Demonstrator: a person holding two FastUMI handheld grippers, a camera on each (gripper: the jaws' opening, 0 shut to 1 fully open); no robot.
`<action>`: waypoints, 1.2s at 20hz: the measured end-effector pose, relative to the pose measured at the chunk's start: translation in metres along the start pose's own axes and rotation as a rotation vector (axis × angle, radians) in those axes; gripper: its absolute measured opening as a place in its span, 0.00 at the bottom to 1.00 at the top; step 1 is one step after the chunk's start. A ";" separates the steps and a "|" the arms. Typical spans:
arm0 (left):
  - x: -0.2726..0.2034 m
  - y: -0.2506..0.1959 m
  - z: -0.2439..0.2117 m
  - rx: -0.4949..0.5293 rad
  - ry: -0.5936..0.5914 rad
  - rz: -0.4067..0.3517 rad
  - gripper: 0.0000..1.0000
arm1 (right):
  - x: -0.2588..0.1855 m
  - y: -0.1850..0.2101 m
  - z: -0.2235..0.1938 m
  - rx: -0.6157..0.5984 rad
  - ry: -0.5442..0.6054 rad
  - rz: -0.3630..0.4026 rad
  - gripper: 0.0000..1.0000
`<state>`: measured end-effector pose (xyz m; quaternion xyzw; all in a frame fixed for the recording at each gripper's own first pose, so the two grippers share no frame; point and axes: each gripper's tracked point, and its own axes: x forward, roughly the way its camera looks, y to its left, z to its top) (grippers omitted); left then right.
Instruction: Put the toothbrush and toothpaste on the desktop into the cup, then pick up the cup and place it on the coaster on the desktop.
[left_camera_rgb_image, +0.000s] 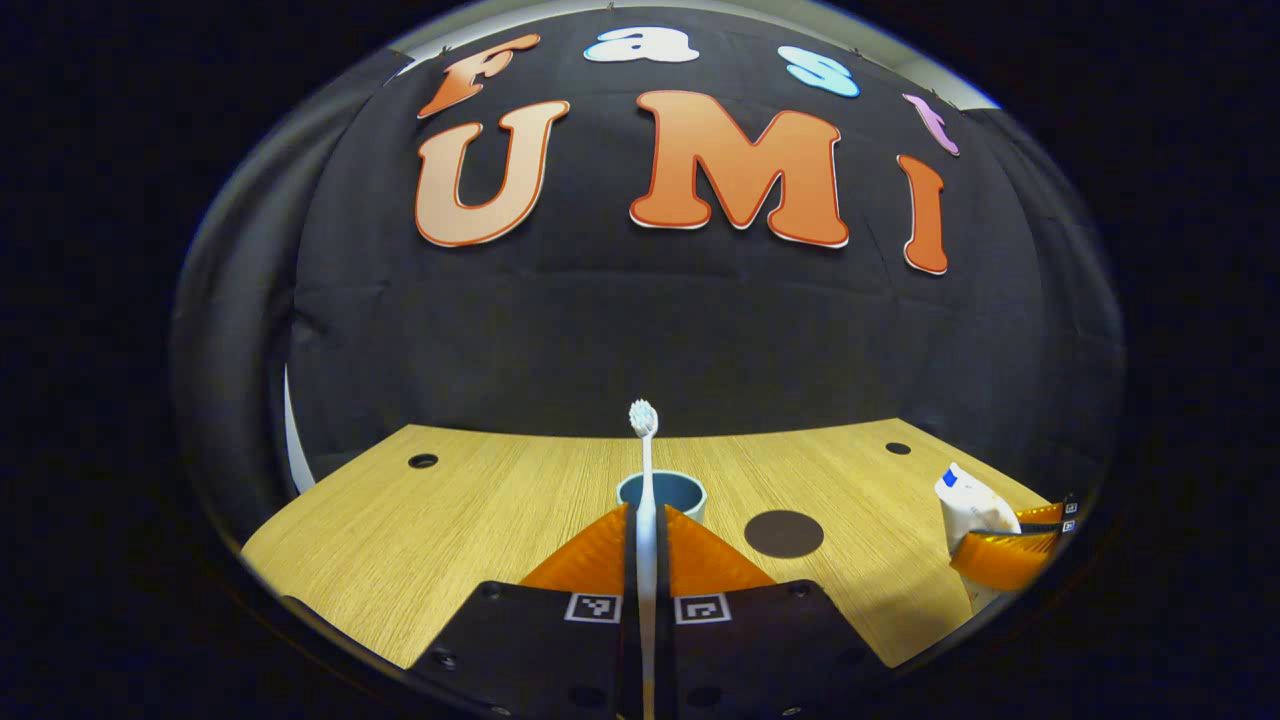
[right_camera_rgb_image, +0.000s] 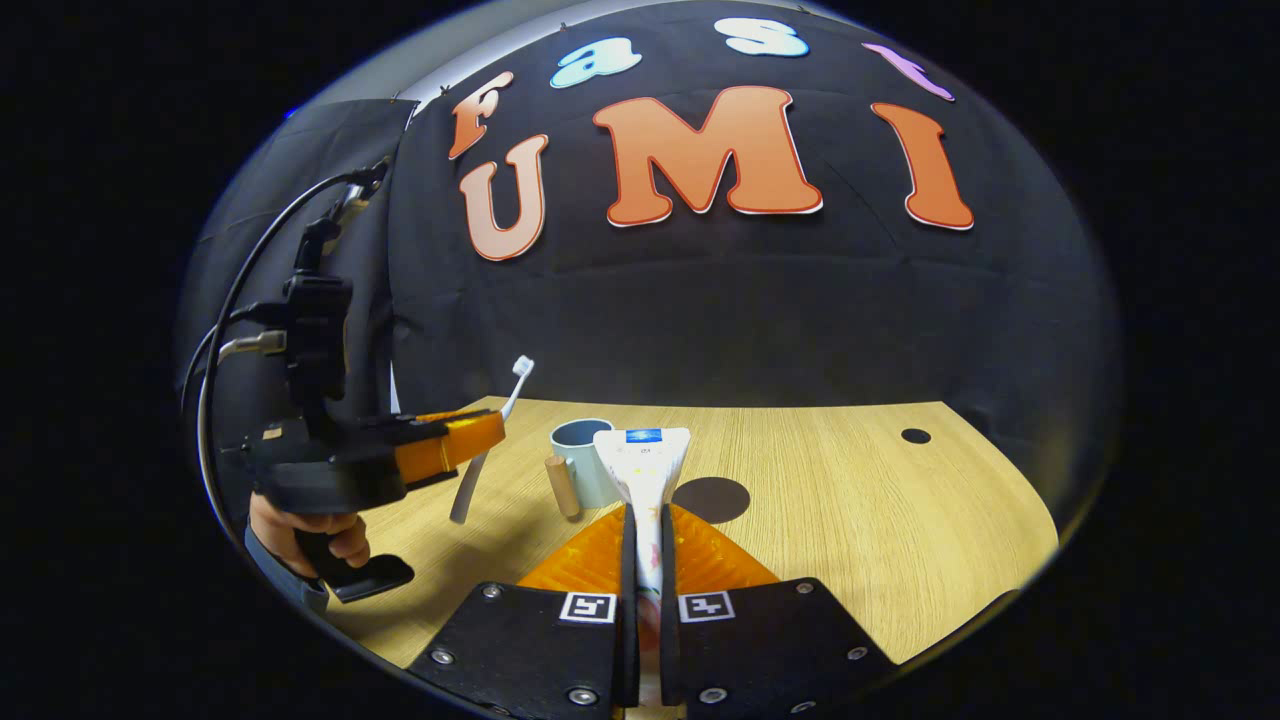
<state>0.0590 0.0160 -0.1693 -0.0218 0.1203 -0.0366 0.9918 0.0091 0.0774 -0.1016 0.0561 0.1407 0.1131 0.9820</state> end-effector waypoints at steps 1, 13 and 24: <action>0.006 0.001 0.008 0.007 -0.035 0.002 0.05 | 0.001 -0.001 0.000 -0.005 -0.004 -0.006 0.08; 0.060 0.009 0.058 0.101 -0.255 0.045 0.04 | 0.016 -0.013 -0.004 -0.007 0.003 -0.030 0.08; 0.117 -0.018 0.061 0.124 -0.311 -0.033 0.10 | 0.035 -0.022 -0.015 -0.025 0.037 -0.059 0.08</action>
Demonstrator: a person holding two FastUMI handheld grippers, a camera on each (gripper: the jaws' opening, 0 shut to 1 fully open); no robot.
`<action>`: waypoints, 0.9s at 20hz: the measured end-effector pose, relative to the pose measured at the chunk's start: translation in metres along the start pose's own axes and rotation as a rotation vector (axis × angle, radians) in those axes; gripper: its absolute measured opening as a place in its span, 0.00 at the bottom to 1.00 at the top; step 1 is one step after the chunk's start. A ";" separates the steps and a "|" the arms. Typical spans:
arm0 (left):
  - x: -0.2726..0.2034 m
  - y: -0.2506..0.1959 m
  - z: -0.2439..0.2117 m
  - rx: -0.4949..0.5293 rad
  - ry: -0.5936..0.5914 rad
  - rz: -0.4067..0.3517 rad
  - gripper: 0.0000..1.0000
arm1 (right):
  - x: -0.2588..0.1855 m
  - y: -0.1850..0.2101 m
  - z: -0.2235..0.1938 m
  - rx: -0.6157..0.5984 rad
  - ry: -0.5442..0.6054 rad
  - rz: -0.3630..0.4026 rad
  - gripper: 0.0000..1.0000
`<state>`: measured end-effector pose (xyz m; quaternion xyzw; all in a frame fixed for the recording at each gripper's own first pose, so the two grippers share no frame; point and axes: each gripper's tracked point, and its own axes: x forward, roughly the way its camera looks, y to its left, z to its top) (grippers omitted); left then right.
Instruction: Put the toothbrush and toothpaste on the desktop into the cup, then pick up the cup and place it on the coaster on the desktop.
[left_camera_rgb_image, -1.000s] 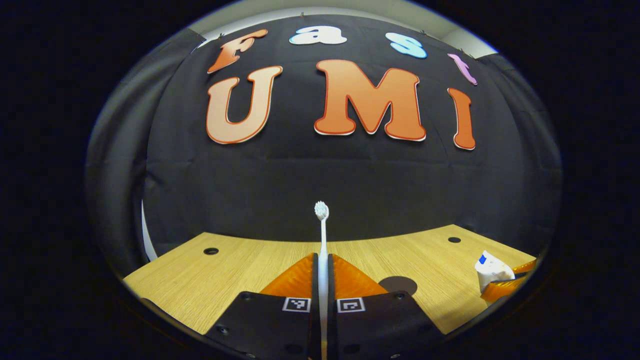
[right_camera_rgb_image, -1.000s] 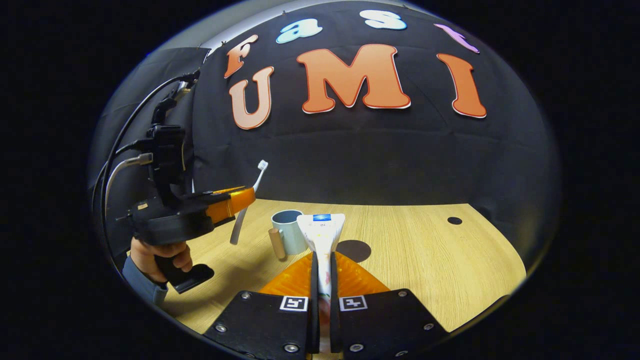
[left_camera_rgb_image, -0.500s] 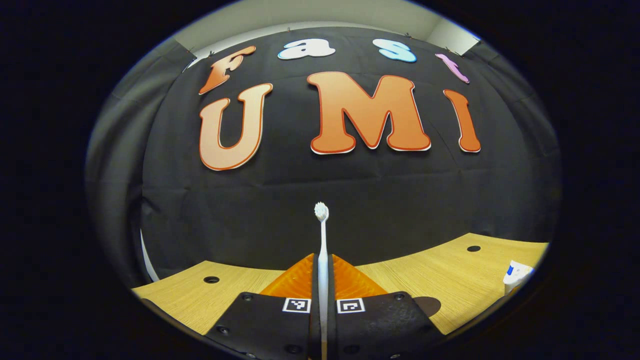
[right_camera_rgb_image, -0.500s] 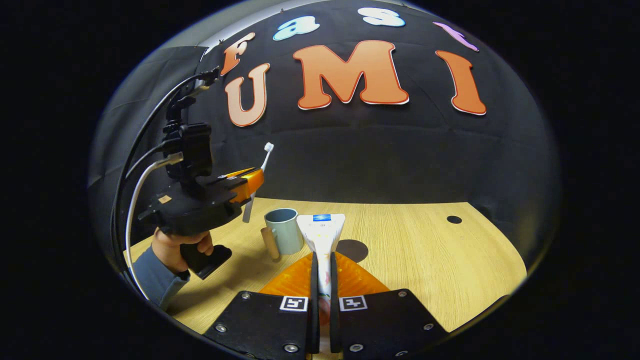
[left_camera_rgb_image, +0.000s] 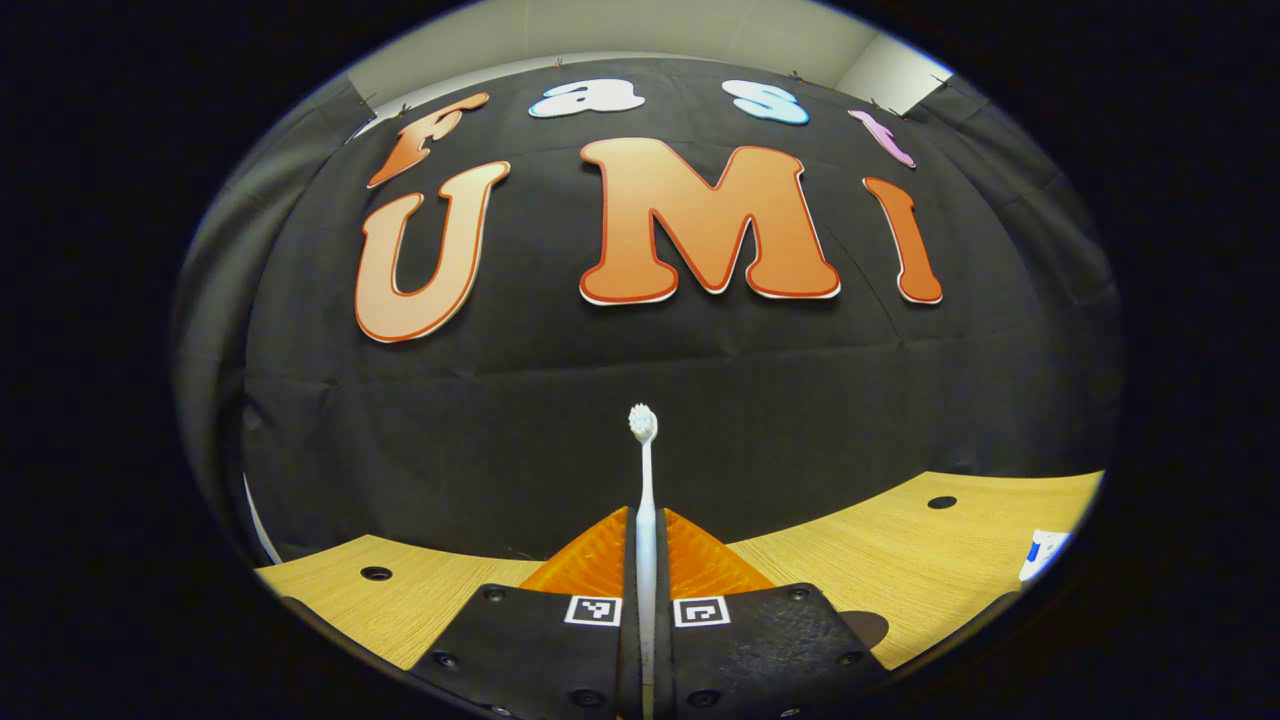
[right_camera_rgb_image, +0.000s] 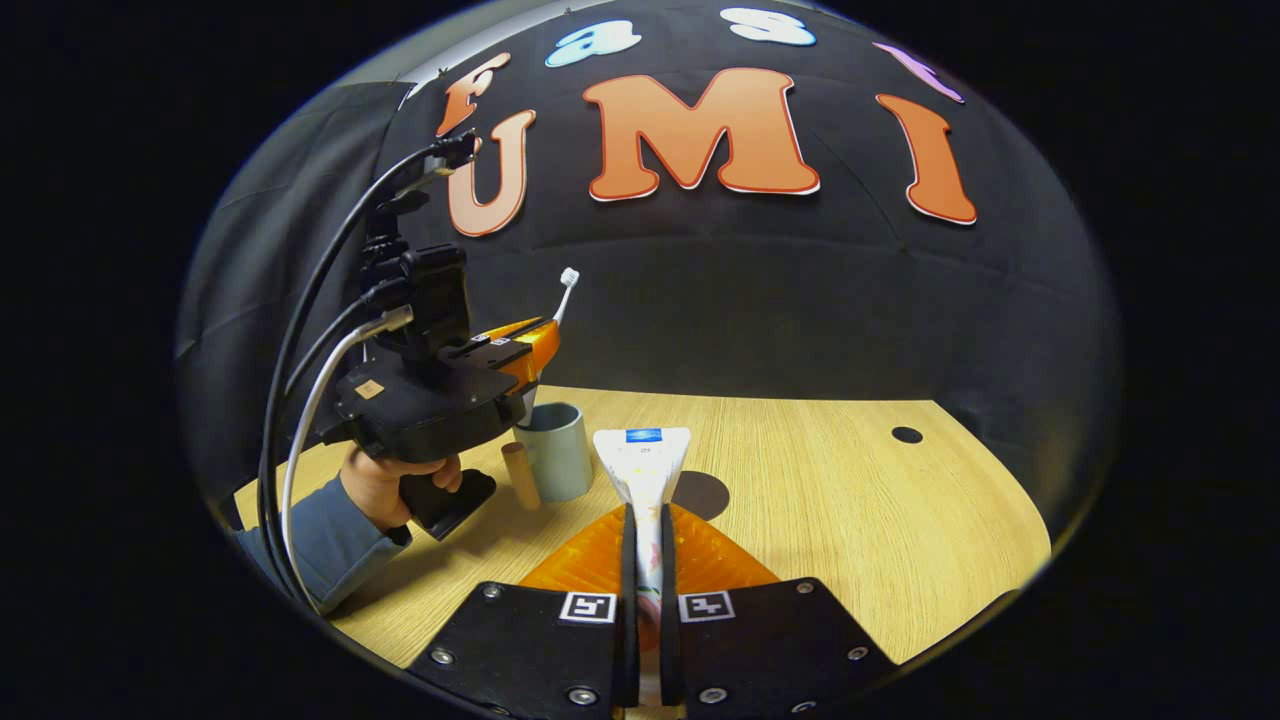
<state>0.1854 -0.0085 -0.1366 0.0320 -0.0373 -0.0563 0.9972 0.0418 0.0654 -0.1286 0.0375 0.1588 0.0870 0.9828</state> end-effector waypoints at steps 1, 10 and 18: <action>0.004 -0.002 -0.004 -0.001 0.003 -0.002 0.05 | 0.001 0.000 0.000 0.001 -0.001 -0.002 0.08; 0.014 -0.003 -0.045 -0.041 0.097 -0.018 0.05 | 0.005 -0.004 0.032 0.007 -0.071 -0.012 0.08; -0.002 0.003 -0.069 -0.088 0.202 -0.059 0.09 | 0.015 0.009 0.060 -0.022 -0.133 0.009 0.08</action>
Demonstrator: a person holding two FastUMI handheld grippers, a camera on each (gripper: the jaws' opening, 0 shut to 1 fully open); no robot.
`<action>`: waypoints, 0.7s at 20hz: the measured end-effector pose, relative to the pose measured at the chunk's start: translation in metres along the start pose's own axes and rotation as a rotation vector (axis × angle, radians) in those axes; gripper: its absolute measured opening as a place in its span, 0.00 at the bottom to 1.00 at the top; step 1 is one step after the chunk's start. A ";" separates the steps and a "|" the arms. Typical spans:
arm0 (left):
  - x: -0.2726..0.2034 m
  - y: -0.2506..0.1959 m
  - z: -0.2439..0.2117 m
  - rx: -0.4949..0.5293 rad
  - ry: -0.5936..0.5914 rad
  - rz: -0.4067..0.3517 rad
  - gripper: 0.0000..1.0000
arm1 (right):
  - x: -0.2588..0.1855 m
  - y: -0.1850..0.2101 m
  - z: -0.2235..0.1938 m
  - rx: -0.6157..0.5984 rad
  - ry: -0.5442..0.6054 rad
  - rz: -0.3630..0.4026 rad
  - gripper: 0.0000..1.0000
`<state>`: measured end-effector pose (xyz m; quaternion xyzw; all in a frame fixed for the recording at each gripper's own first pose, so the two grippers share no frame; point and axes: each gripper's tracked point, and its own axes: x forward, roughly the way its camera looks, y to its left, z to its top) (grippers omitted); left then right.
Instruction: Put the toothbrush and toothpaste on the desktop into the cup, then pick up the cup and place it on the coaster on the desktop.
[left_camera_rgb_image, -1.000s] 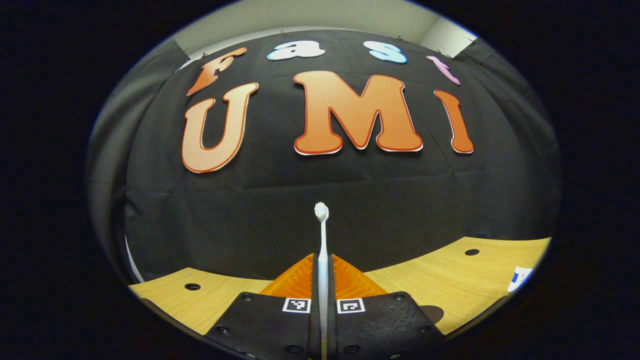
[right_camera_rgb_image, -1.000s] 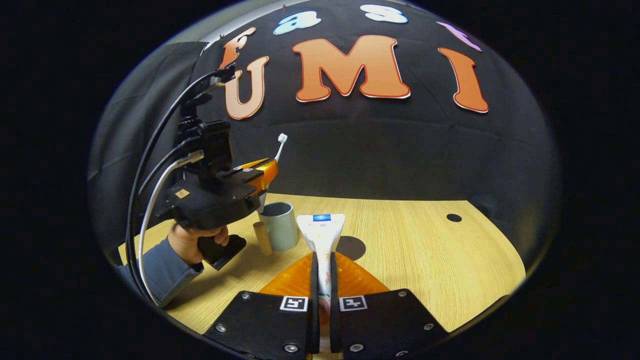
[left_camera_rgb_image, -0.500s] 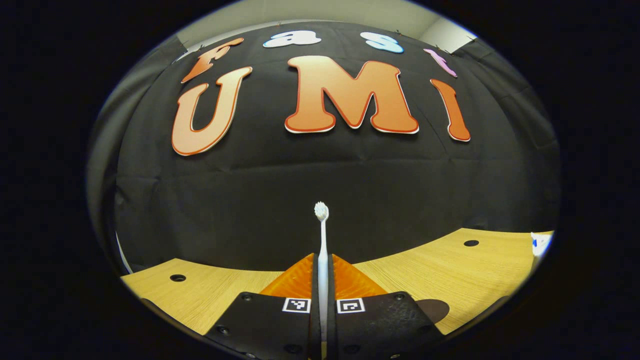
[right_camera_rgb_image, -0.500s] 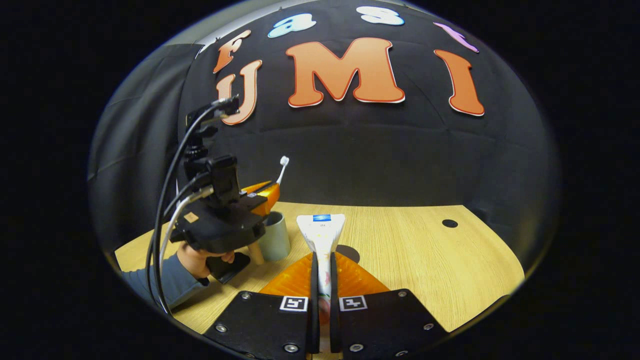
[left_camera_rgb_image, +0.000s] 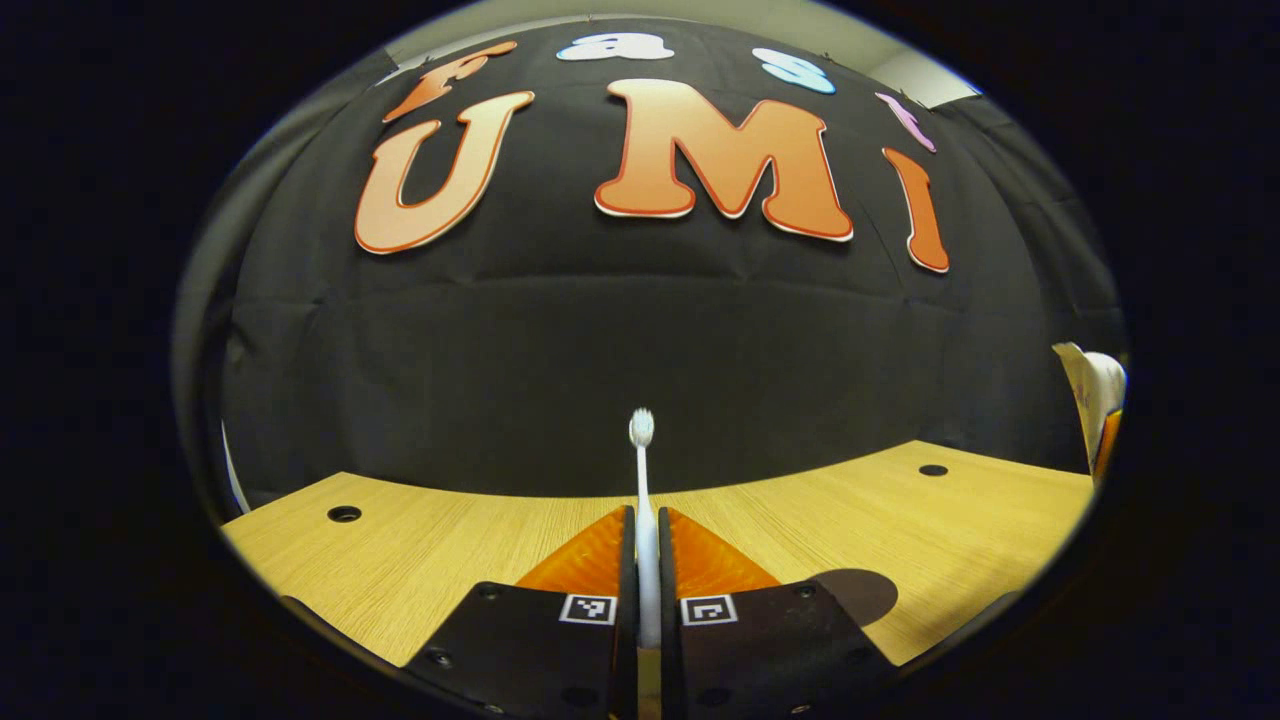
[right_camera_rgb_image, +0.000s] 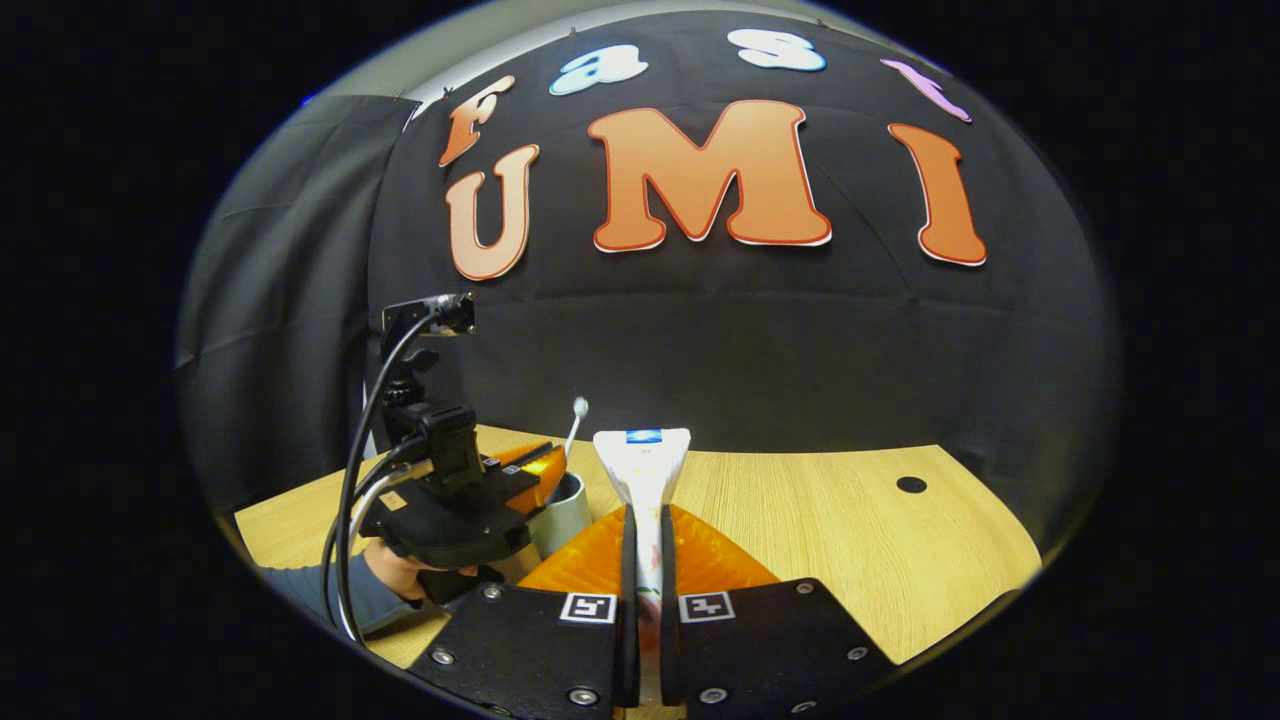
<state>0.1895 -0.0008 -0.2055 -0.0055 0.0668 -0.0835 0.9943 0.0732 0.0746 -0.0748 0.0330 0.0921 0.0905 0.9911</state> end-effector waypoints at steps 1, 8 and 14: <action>-0.004 0.005 -0.002 -0.005 0.017 -0.003 0.10 | 0.002 0.002 0.003 -0.006 -0.004 0.002 0.08; -0.054 0.020 0.000 -0.038 0.125 -0.071 0.63 | 0.021 0.020 0.016 0.020 -0.037 0.066 0.09; -0.118 0.042 0.016 -0.015 0.157 -0.049 0.89 | 0.036 0.036 0.038 0.021 -0.094 0.103 0.09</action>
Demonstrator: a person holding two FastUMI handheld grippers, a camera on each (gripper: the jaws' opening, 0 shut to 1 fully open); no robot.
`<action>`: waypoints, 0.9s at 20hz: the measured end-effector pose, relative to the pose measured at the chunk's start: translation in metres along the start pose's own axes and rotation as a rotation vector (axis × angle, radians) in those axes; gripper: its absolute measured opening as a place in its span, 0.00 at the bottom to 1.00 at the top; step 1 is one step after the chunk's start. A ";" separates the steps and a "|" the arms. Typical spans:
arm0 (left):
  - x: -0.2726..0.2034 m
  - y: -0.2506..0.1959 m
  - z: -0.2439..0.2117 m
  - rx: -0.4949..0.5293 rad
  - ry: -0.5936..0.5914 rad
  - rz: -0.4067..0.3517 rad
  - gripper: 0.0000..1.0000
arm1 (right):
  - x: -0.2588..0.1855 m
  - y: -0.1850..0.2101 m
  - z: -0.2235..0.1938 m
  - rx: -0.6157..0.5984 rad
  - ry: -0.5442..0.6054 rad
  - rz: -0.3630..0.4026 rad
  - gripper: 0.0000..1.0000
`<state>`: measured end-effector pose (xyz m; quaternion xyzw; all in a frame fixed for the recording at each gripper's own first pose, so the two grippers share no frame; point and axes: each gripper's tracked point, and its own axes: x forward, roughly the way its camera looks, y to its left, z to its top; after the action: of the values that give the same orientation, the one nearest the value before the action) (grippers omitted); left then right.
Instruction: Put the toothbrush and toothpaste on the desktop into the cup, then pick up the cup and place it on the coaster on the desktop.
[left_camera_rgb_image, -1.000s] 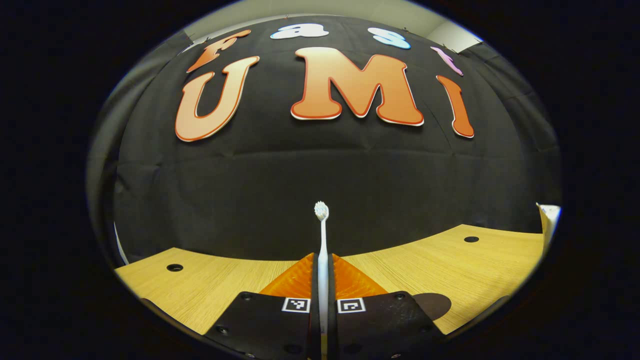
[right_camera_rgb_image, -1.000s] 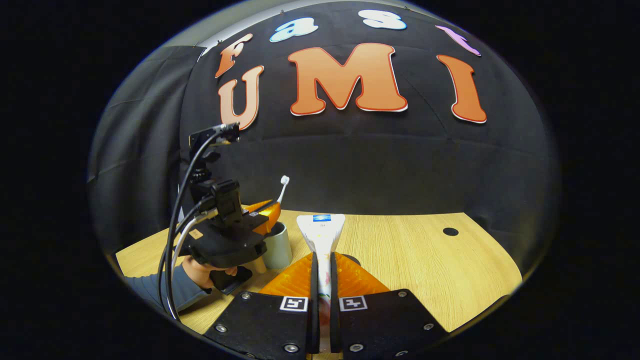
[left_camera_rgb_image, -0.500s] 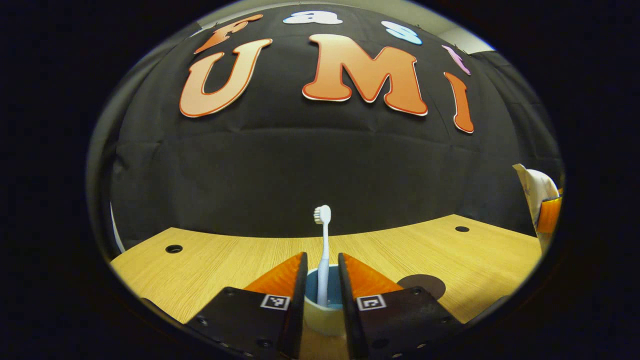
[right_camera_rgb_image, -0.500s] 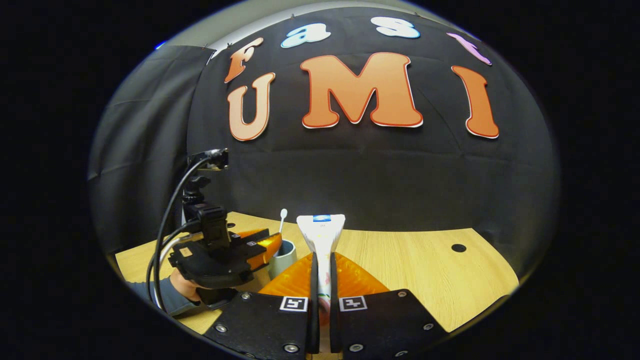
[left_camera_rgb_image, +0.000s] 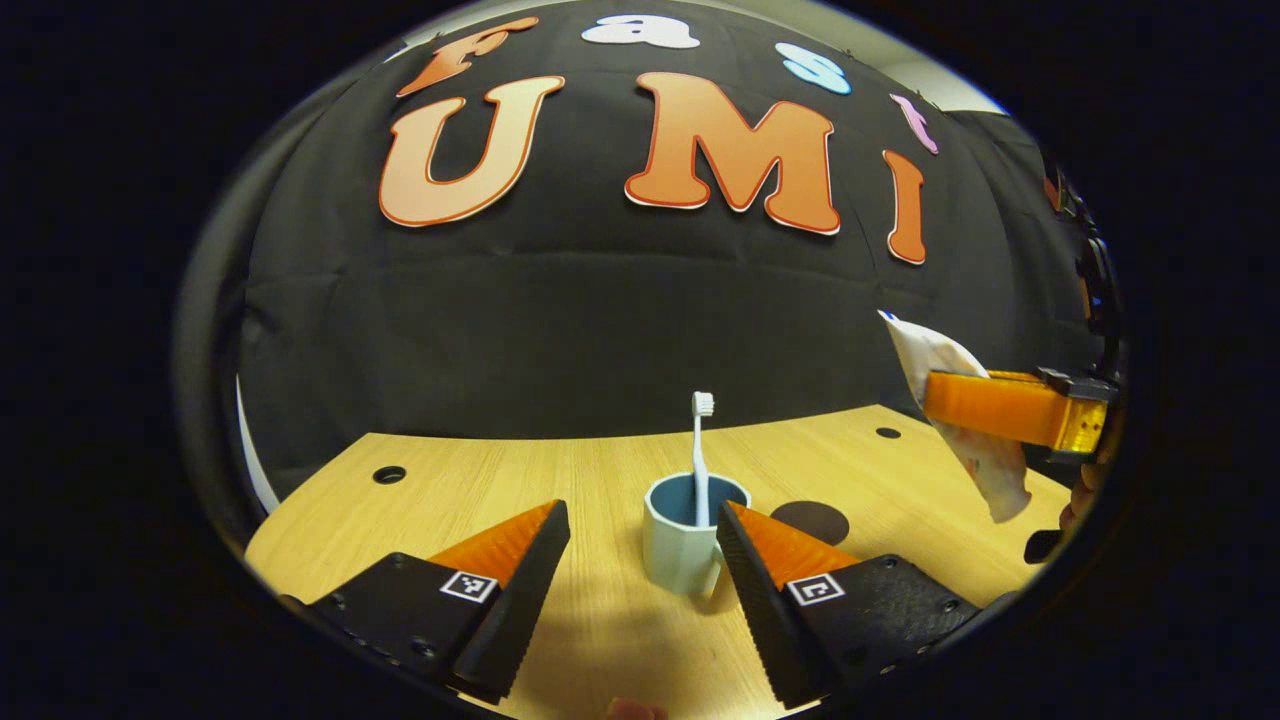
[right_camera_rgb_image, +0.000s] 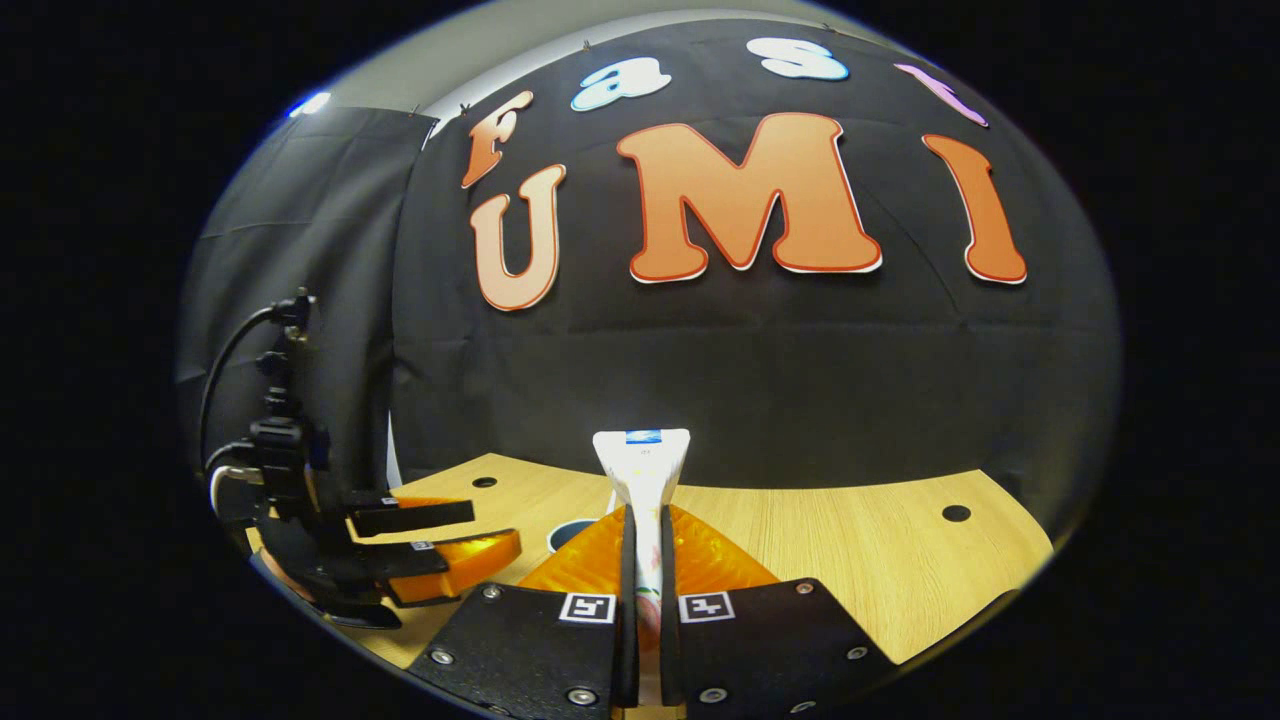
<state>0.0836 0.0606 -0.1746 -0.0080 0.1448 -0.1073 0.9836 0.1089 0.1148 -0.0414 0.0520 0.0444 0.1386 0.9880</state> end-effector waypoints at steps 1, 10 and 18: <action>-0.012 0.002 0.003 0.017 -0.008 0.005 0.90 | 0.001 0.002 0.001 -0.010 -0.011 0.003 0.09; -0.075 -0.004 0.008 0.022 -0.056 0.003 0.97 | 0.021 0.031 0.035 -0.021 -0.169 0.082 0.09; -0.081 0.004 -0.007 -0.029 -0.050 -0.009 0.97 | 0.047 0.050 0.055 -0.016 -0.300 0.135 0.08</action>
<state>0.0072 0.0820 -0.1584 -0.0255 0.1216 -0.1092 0.9862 0.1463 0.1710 0.0156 0.0672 -0.1082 0.1959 0.9723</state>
